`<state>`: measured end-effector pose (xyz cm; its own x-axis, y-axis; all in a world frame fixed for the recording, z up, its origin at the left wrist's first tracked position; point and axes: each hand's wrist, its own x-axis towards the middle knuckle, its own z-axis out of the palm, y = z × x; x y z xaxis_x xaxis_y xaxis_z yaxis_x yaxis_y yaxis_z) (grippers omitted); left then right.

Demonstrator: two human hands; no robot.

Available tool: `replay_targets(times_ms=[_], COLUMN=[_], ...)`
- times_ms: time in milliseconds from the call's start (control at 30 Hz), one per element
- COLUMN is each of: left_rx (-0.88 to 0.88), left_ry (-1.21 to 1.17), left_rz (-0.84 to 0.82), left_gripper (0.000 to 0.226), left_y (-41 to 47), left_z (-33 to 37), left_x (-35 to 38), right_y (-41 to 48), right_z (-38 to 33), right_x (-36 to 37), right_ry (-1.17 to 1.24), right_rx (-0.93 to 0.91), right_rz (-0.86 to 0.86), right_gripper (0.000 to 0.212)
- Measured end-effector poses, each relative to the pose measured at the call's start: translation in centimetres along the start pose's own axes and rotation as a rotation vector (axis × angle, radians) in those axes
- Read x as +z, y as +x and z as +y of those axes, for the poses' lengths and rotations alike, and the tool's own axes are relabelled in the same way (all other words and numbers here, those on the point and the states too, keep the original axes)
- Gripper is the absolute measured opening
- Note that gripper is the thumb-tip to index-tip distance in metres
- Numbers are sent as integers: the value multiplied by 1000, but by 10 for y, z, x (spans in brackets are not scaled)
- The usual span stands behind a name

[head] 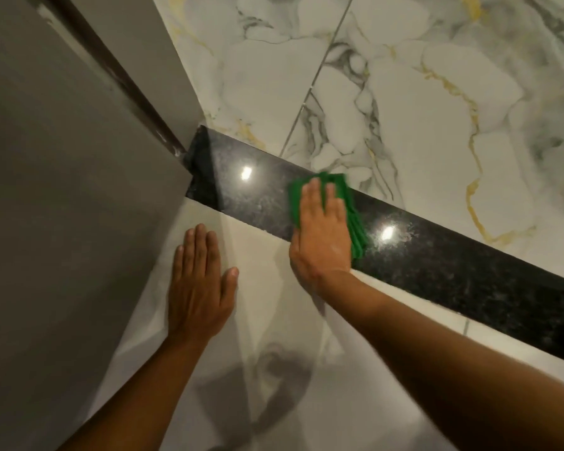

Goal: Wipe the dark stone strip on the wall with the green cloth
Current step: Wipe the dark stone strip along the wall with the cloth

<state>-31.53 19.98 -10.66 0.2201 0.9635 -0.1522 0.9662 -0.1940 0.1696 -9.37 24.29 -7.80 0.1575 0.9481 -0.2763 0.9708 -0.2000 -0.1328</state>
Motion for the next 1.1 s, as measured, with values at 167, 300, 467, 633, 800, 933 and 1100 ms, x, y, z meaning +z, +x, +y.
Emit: replay_targets(times_ms=[167, 300, 467, 633, 800, 933, 1100], left_rx=[-50, -65, -82, -85, -83, -83, -79], left_ry=[-39, -51, -62, -66, -59, -67, -33], left_rz=[11, 22, 19, 14, 40, 43, 26], left_gripper=[72, 72, 72, 72, 70, 71, 72], left_y=[-3, -5, -5, -6, -2, -2, -4], left_z=[-20, -26, -24, -26, -22, -20, -27], left_x=[-7, -4, -6, -6, -8, -8, -7], right_y=[-15, 28, 20, 87, 66, 74, 99], right_z=[73, -28, -3, -68, -90, -30, -132], right_x=[-8, -5, -2, -13, -6, -15, -18], right_ry=[-122, 17, -119, 20, -46, -146, 71], right_rx=[-364, 189, -706, -97, -601, -684, -196], right_rz=[-114, 51, -106, 51, -41, -86, 13], right_gripper=[70, 70, 71, 68, 71, 68, 75])
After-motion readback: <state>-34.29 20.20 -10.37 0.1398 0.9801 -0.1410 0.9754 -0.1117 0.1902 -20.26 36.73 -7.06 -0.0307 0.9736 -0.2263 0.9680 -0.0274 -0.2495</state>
